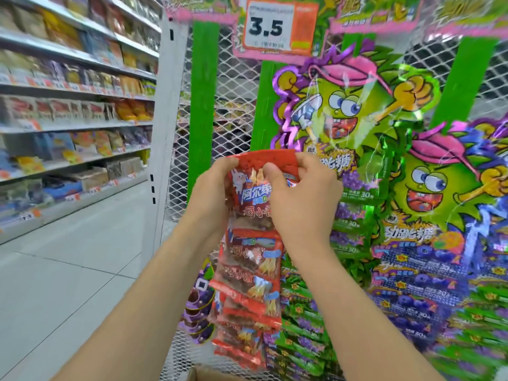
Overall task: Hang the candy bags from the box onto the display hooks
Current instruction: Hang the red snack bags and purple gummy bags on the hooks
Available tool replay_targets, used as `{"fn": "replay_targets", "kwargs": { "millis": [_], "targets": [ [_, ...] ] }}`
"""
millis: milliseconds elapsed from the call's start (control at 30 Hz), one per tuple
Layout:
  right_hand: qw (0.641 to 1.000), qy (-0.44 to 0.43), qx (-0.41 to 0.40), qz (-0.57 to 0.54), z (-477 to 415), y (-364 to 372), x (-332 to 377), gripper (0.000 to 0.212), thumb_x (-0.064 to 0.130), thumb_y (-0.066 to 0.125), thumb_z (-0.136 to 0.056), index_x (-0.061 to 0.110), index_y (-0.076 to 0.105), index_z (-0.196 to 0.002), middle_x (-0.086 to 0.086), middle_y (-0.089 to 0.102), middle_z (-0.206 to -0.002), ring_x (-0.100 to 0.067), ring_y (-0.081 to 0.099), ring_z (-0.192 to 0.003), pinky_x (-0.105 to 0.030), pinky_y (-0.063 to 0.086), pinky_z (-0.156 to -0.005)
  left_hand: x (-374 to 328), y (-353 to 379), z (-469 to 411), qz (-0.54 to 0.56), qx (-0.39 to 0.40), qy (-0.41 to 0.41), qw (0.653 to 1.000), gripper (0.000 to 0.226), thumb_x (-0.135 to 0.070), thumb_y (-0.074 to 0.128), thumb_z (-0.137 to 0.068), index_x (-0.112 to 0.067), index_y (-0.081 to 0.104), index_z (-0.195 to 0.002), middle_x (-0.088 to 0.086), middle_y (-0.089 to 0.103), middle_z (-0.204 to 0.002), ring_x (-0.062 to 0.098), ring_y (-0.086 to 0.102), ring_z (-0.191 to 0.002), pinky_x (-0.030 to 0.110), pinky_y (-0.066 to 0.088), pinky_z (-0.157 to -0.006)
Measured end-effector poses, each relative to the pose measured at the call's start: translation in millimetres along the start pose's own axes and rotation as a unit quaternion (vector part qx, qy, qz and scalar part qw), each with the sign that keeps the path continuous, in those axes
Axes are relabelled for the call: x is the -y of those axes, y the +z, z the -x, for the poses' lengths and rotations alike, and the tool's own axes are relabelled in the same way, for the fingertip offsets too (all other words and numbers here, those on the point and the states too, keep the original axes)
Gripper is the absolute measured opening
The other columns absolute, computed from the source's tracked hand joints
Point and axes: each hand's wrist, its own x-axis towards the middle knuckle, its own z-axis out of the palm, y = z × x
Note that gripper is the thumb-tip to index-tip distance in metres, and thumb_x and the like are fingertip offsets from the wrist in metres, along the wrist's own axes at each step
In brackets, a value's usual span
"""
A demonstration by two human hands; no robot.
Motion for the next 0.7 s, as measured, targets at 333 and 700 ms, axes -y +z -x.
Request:
{"fn": "replay_targets", "kwargs": {
  "millis": [333, 700],
  "targets": [
    [0.998, 0.068, -0.001, 0.019, -6, -3, 16, 0.018, 0.038, 0.072, -0.093, 0.025, 0.065, -0.104, 0.01, 0.072, -0.089, -0.023, 0.067, -0.09, -0.032, 0.037, -0.068, -15, 10, 12, -0.01, 0.023, -0.038, 0.999, 0.026, -0.031, 0.071, -0.097, -0.009, 0.079, -0.108, 0.014, 0.081, -0.099, 0.025, 0.078, -0.078, 0.038, 0.064, -0.067],
    [0.993, 0.036, 0.084, 0.074, 3, -19, 22, 0.03, 0.036, 0.069, -0.096, 0.031, 0.049, -0.117, 0.012, 0.063, -0.089, -0.007, 0.045, -0.074, -0.035, 0.035, -0.067, -11, 4, 11, -0.021, 0.012, -0.046, 0.999, 0.018, -0.028, 0.072, -0.09, -0.013, 0.08, -0.098, 0.013, 0.079, -0.096, 0.029, 0.076, -0.079, 0.052, 0.06, -0.085]
  ]
}}
